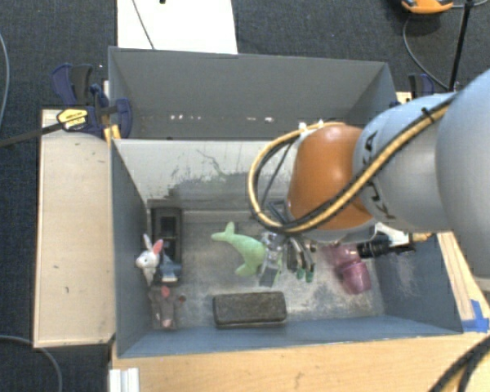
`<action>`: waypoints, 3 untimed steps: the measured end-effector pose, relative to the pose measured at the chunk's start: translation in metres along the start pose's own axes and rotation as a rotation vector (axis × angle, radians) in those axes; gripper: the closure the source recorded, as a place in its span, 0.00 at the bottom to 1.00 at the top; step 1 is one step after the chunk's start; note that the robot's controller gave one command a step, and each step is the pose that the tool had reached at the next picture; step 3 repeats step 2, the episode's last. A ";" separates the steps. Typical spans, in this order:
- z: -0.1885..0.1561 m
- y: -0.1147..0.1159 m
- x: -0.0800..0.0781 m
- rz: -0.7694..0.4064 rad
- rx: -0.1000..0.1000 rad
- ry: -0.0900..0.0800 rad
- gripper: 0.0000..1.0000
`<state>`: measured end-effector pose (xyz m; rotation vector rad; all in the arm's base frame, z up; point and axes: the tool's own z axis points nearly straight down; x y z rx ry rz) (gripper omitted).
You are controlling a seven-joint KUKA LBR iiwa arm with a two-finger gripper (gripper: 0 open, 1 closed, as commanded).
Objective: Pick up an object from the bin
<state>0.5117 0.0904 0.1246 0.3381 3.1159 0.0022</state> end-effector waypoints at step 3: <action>-0.026 0.001 -0.002 -0.002 -0.003 -0.007 1.00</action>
Offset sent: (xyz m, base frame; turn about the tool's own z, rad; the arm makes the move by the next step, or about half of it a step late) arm 0.0000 0.0001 0.0258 0.0000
